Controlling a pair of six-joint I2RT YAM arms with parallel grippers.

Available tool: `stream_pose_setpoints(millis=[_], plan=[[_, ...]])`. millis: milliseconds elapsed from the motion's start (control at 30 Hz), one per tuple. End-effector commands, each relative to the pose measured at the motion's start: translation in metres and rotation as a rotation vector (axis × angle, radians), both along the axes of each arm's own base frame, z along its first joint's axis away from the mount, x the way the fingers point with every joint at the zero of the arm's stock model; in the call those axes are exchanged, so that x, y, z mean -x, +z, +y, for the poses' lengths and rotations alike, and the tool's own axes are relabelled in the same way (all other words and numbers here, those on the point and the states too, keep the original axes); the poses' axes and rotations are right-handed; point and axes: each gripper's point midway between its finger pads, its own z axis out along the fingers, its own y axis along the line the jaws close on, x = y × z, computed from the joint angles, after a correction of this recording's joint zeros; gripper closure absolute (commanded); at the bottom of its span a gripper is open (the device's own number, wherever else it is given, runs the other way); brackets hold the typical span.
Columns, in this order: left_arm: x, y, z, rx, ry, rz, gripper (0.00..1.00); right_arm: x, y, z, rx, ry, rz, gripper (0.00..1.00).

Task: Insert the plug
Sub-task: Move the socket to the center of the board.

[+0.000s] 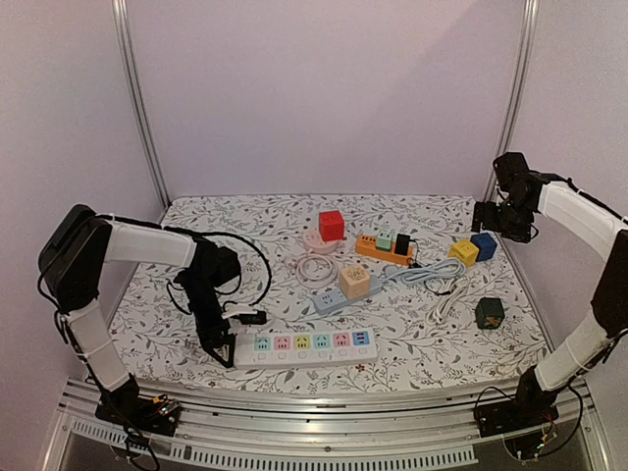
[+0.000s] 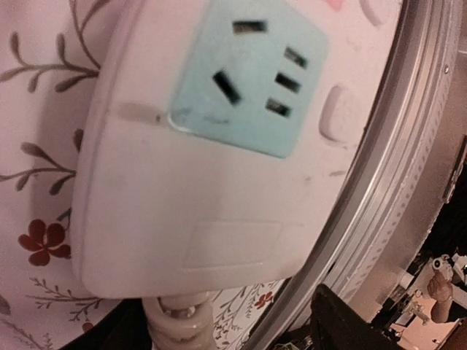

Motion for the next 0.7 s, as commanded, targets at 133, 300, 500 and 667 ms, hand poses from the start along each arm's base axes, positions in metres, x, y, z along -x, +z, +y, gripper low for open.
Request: stream_pose_setpoints(millis=[133,300,500,667], plan=[[-0.047,0.033,0.019,0.011,-0.004,-0.249,0.01,-0.081,-0.045,0.028,-0.176,0.078,0.097,0.01],[-0.098,0.059,0.037,-0.035,0.056,-0.499,0.01,-0.103,-0.077,0.011,-0.206,-0.15,0.064,0.01],[-0.133,0.074,0.044,-0.091,0.095,-0.662,0.01,-0.108,-0.099,0.001,-0.246,-0.332,0.004,0.01],[-0.136,0.075,0.037,-0.062,0.1,-0.656,0.0,-0.116,-0.118,-0.002,-0.245,-0.384,0.028,0.01]])
